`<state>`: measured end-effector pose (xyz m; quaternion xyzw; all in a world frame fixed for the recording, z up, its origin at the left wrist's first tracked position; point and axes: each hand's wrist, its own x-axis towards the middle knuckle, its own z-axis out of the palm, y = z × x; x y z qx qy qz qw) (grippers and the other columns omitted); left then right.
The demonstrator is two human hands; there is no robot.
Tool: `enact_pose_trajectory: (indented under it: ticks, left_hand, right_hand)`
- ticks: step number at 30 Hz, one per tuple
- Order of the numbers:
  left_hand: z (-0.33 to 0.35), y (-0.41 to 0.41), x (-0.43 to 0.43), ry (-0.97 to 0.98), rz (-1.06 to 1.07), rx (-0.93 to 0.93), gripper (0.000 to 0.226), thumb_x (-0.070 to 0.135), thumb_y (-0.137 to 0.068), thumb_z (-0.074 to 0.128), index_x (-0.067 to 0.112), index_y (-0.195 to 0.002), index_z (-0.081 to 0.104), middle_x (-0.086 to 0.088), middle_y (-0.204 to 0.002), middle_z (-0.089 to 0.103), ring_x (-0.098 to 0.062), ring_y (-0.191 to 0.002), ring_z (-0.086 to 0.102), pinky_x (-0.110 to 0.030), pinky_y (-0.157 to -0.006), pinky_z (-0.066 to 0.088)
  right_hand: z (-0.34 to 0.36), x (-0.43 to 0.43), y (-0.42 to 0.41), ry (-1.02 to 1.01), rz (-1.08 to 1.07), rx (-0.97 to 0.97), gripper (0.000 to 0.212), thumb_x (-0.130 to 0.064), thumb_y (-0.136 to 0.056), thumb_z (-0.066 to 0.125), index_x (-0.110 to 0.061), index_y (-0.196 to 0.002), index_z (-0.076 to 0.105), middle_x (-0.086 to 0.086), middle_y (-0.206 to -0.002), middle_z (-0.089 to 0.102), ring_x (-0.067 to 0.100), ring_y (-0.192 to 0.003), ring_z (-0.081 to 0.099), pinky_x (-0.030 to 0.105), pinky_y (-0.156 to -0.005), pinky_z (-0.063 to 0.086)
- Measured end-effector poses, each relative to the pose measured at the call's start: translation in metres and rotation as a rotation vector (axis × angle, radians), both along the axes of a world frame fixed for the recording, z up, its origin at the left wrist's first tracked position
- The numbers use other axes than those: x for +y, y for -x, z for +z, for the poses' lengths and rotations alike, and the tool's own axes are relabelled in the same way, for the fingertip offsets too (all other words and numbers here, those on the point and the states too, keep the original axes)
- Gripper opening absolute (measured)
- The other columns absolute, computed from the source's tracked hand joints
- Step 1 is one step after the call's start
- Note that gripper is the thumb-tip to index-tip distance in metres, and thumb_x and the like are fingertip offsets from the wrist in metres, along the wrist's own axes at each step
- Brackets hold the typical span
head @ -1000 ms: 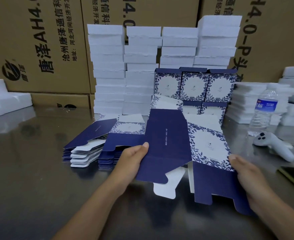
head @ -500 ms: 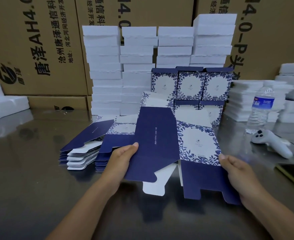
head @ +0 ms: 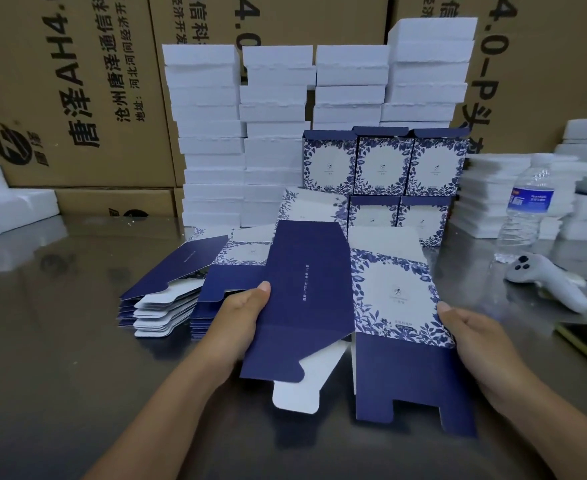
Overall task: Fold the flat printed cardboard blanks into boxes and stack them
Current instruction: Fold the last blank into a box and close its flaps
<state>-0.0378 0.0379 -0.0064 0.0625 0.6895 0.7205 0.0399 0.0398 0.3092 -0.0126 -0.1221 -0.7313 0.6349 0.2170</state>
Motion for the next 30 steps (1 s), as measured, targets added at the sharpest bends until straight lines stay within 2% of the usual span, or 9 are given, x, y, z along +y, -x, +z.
enact_pose_trajectory:
  ticks: [4,8,10,16,18,21,23,26,30]
  left_hand:
    - [0.0037,-0.0015,0.0015,-0.072,0.002,-0.011,0.037,0.035,-0.095,0.052,0.026,-0.07,0.078,-0.003,-0.078,0.075,-0.017,-0.064,0.072,-0.023,-0.048,0.052]
    - [0.0072,-0.0044,0.0001,-0.143,0.018,-0.051,0.041,0.045,-0.095,0.047,0.023,-0.079,0.078,-0.008,-0.092,0.075,-0.027,-0.085,0.072,-0.045,-0.081,0.056]
    - [0.006,-0.0047,-0.0008,-0.1,0.04,-0.014,0.042,0.041,-0.098,0.044,0.02,-0.082,0.077,-0.009,-0.091,0.075,-0.031,-0.089,0.071,-0.051,-0.089,0.053]
    - [0.0051,-0.0061,-0.0037,-0.016,0.029,0.021,0.041,0.037,-0.098,0.045,0.017,-0.081,0.076,-0.014,-0.087,0.074,-0.033,-0.083,0.069,-0.053,-0.084,0.051]
    - [0.0031,-0.0053,-0.0039,-0.004,0.006,0.023,0.041,0.038,-0.098,0.044,0.021,-0.08,0.077,-0.011,-0.086,0.075,-0.03,-0.081,0.07,-0.049,-0.083,0.052]
    - [0.0007,-0.0026,-0.0029,-0.025,0.01,-0.001,0.04,0.038,-0.097,0.047,0.027,-0.073,0.077,-0.005,-0.079,0.075,-0.021,-0.07,0.072,-0.036,-0.069,0.056]
    - [0.0016,-0.0017,-0.0022,-0.069,0.021,-0.032,0.038,0.039,-0.095,0.049,0.028,-0.073,0.078,-0.003,-0.081,0.075,-0.019,-0.072,0.072,-0.031,-0.062,0.056]
    - [0.0031,-0.002,-0.0024,-0.078,0.029,-0.057,0.039,0.046,-0.095,0.048,0.021,-0.085,0.077,-0.005,-0.088,0.075,-0.023,-0.081,0.072,-0.038,-0.076,0.056]
    - [0.0006,-0.0019,-0.0054,-0.015,0.033,-0.005,0.038,0.038,-0.098,0.044,0.027,-0.081,0.077,-0.005,-0.084,0.075,-0.022,-0.076,0.073,-0.037,-0.074,0.056]
  right_hand:
    - [-0.0015,0.0012,-0.0004,-0.044,-0.004,0.02,0.036,-0.02,-0.097,0.049,0.001,-0.074,0.069,0.01,-0.077,0.073,0.02,-0.073,0.06,0.034,-0.072,0.044]
    - [-0.0015,0.0006,-0.0012,-0.013,0.036,0.008,0.036,-0.023,-0.096,0.05,-0.002,-0.076,0.071,0.009,-0.08,0.074,0.022,-0.073,0.063,0.036,-0.074,0.047]
    - [-0.0008,0.0002,-0.0015,0.026,0.066,-0.001,0.034,-0.022,-0.096,0.051,-0.006,-0.077,0.074,0.009,-0.083,0.074,0.023,-0.075,0.066,0.036,-0.076,0.048]
    - [0.005,0.0006,-0.0015,0.151,0.055,-0.021,0.029,-0.017,-0.094,0.054,-0.007,-0.075,0.074,0.013,-0.081,0.074,0.021,-0.067,0.069,0.036,-0.074,0.049]
    - [0.0045,0.0009,-0.0027,0.087,0.039,-0.038,0.031,-0.018,-0.095,0.053,-0.003,-0.075,0.07,0.014,-0.078,0.073,0.019,-0.062,0.067,0.034,-0.07,0.047]
    - [0.0033,0.0014,-0.0028,0.039,0.017,-0.048,0.032,-0.017,-0.095,0.053,0.011,-0.084,0.063,0.023,-0.088,0.071,0.025,-0.074,0.061,0.037,-0.076,0.043]
    - [0.0038,0.0013,-0.0025,0.039,0.016,-0.048,0.031,-0.017,-0.094,0.054,0.012,-0.086,0.063,0.025,-0.09,0.07,0.027,-0.077,0.06,0.038,-0.076,0.043]
    - [0.0053,-0.0008,-0.0031,0.045,0.036,-0.053,0.029,-0.018,-0.094,0.055,0.008,-0.087,0.065,0.022,-0.09,0.071,0.027,-0.077,0.062,0.038,-0.077,0.045]
    - [0.0045,-0.0023,-0.002,0.093,0.058,-0.063,0.025,-0.016,-0.093,0.055,0.005,-0.088,0.066,0.018,-0.087,0.072,0.023,-0.072,0.066,0.035,-0.076,0.046]
